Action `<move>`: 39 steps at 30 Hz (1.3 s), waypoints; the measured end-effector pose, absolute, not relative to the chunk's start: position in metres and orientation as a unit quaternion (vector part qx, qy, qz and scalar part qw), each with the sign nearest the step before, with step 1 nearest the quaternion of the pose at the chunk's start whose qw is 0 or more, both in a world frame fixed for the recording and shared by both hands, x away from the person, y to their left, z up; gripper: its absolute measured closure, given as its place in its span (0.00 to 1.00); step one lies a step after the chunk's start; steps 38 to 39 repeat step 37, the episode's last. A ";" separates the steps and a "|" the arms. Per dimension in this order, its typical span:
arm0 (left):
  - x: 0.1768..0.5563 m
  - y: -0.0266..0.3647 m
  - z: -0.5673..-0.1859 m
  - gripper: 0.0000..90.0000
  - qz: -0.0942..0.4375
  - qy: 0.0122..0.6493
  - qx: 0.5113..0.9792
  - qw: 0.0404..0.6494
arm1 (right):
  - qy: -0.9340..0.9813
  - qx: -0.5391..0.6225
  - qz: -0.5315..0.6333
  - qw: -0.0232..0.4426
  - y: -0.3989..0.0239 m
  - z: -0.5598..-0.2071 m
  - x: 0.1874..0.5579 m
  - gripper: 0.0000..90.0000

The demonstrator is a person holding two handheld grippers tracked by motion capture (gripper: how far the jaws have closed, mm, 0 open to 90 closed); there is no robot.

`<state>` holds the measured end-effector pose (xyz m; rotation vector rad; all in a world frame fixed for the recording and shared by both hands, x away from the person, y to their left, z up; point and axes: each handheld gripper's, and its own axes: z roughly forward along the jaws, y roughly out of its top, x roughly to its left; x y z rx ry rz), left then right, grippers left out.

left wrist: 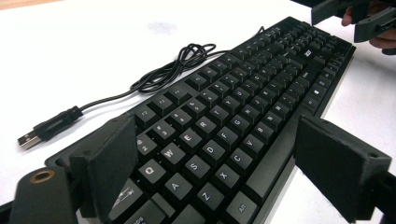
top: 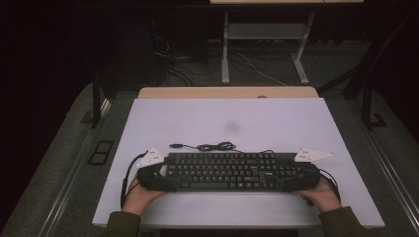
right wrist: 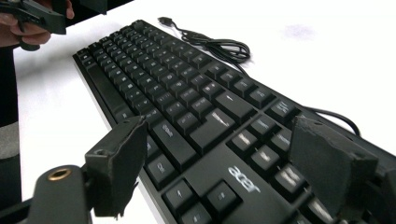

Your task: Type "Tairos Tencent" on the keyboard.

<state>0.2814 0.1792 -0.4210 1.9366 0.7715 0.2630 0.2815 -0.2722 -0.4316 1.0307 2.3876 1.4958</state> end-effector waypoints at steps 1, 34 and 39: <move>0.281 0.180 -0.421 0.13 0.109 0.319 0.799 0.498 | 0.794 0.344 0.497 0.071 -0.275 -0.432 0.281 0.21; 0.280 0.179 -0.424 0.00 0.120 0.330 0.798 0.490 | 0.789 0.362 0.490 0.083 -0.300 -0.438 0.273 0.21; 0.280 0.179 -0.423 0.00 0.121 0.328 0.798 0.490 | 0.788 0.361 0.492 0.083 -0.300 -0.438 0.273 0.21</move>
